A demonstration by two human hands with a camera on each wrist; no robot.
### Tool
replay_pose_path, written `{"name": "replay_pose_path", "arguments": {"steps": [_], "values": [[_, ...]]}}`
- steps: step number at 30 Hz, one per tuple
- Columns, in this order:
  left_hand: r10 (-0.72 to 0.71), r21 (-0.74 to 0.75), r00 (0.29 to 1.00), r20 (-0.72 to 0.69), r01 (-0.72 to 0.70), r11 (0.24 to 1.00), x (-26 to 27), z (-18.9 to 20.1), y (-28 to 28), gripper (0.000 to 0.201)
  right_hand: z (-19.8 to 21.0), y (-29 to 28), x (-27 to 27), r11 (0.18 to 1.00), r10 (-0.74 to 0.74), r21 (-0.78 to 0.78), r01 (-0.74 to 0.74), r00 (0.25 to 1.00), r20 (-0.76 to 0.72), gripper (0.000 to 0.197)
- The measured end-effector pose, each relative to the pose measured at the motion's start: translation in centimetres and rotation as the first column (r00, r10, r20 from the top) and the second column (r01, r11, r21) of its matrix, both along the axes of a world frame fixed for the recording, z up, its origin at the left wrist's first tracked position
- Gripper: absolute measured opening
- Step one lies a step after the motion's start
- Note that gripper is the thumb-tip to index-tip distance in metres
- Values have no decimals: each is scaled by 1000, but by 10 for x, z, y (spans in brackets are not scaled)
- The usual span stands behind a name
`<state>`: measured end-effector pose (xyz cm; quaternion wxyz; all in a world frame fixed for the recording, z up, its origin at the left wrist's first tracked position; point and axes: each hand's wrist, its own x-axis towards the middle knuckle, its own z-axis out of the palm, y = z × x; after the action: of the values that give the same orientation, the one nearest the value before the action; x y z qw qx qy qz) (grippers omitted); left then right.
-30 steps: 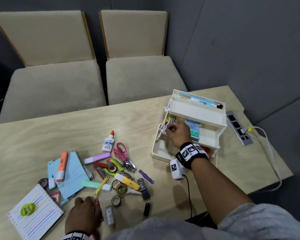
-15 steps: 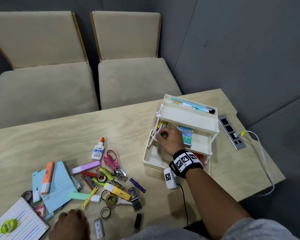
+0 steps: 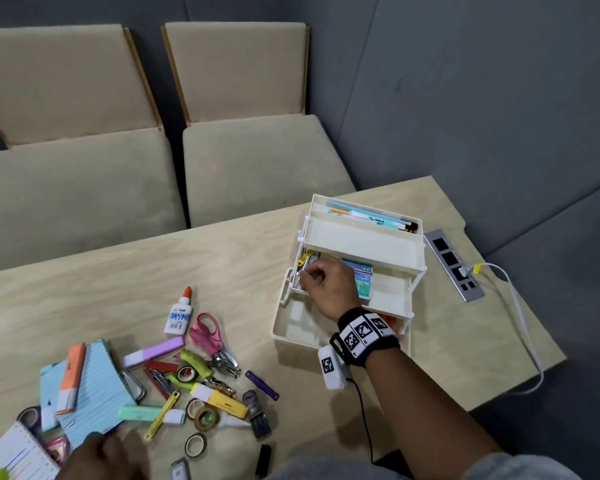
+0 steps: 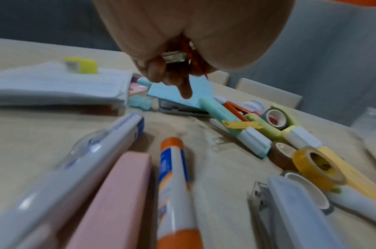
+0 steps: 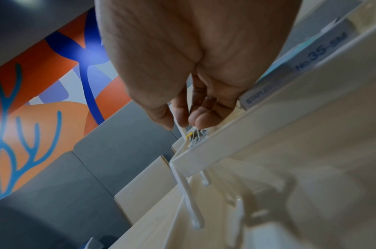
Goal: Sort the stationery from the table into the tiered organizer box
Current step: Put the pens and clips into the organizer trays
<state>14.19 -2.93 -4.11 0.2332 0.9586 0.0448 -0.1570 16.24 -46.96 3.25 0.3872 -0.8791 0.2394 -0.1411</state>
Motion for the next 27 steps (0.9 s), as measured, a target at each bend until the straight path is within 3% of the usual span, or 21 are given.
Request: {"name": "replay_pose_path", "arguments": {"steps": [3,5,10,13,17,23,25,27], "values": [[120,-28,992,32,-119,993,2,17,-26,29,1,-3,-1,1000,-3,17,3,1000,-10,9],[11,-13,997,77,-10,1000,7,24,-39,12,6,-1,-3,1000,9,-12,-9,1000,15,10],[-176,1,978,-114,177,984,18,13,-47,23,16,18,-18,977,165,-142,-159,986,27,12],[-270,110,941,-202,296,949,20,11,-48,36,12,13,-23,985,61,-157,-76,993,-97,22],[-260,76,959,-113,269,960,20,14,-48,12,17,10,-22,962,103,-220,-161,962,-252,25],[-146,102,989,0,145,984,17,7,-42,10,20,17,-11,915,81,-333,-227,913,-400,17],[-161,21,985,65,160,987,12,18,-52,4,23,18,-4,911,57,-342,-232,891,-451,21],[-219,-82,972,81,225,971,9,29,-67,12,27,18,2,912,35,-350,-213,891,-452,21]]}}
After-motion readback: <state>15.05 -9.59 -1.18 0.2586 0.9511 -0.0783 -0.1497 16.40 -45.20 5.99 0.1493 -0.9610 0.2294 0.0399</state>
